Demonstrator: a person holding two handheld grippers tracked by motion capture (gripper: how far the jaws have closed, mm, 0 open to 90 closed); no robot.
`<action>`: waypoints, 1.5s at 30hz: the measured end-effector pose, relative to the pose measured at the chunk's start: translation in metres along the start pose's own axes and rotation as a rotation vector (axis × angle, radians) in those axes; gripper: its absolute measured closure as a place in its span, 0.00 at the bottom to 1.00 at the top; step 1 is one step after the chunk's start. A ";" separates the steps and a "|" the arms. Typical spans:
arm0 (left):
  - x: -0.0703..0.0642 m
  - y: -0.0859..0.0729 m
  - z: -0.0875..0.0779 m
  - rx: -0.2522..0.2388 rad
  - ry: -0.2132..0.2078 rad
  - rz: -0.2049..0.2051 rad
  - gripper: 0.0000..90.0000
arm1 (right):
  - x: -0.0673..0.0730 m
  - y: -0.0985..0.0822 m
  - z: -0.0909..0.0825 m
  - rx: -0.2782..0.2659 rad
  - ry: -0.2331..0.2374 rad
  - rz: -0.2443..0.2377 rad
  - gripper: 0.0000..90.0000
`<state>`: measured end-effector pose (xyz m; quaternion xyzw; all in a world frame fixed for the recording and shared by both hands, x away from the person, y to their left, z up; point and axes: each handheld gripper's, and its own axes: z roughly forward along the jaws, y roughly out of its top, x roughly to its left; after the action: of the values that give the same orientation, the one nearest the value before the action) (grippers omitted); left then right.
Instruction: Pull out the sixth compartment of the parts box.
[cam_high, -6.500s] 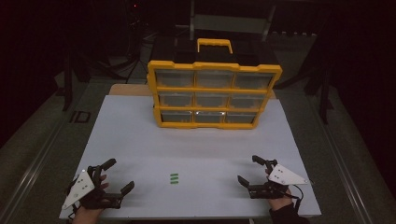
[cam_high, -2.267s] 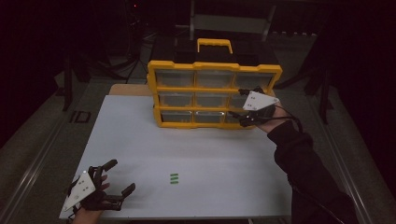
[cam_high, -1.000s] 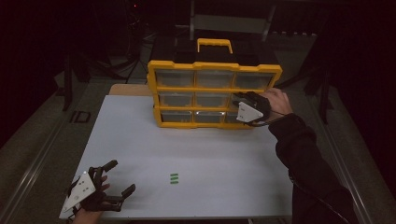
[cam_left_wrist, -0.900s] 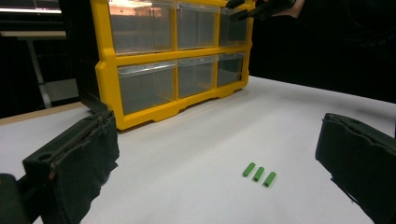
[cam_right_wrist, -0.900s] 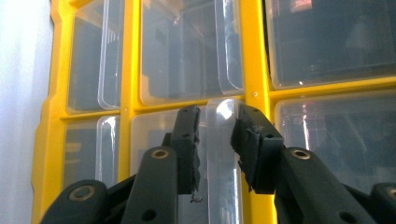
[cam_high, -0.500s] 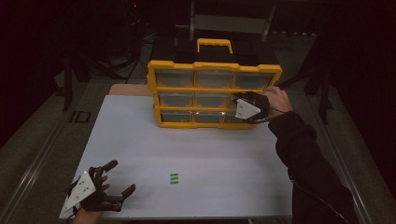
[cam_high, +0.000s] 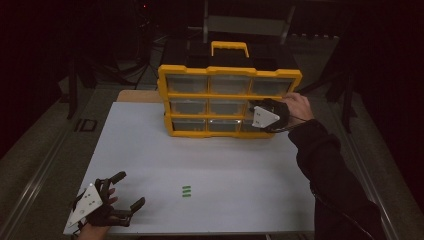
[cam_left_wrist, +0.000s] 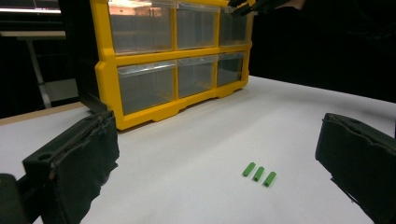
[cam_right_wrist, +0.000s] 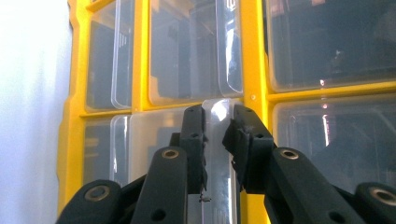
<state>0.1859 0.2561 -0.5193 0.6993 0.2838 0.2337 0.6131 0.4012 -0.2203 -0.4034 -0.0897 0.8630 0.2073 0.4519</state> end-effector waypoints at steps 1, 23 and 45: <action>0.000 0.000 0.000 0.000 0.000 0.000 0.00 | 0.000 0.000 -0.001 0.000 0.003 0.005 0.84; -0.001 0.000 0.000 -0.003 0.001 0.003 0.00 | 0.012 0.007 -0.019 -0.014 0.025 0.017 0.84; -0.001 0.001 0.000 -0.002 0.001 0.007 0.00 | 0.023 0.016 -0.039 -0.025 0.045 0.025 0.84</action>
<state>0.1850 0.2556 -0.5185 0.6997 0.2814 0.2363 0.6126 0.3536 -0.2223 -0.3981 -0.0890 0.8714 0.2218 0.4284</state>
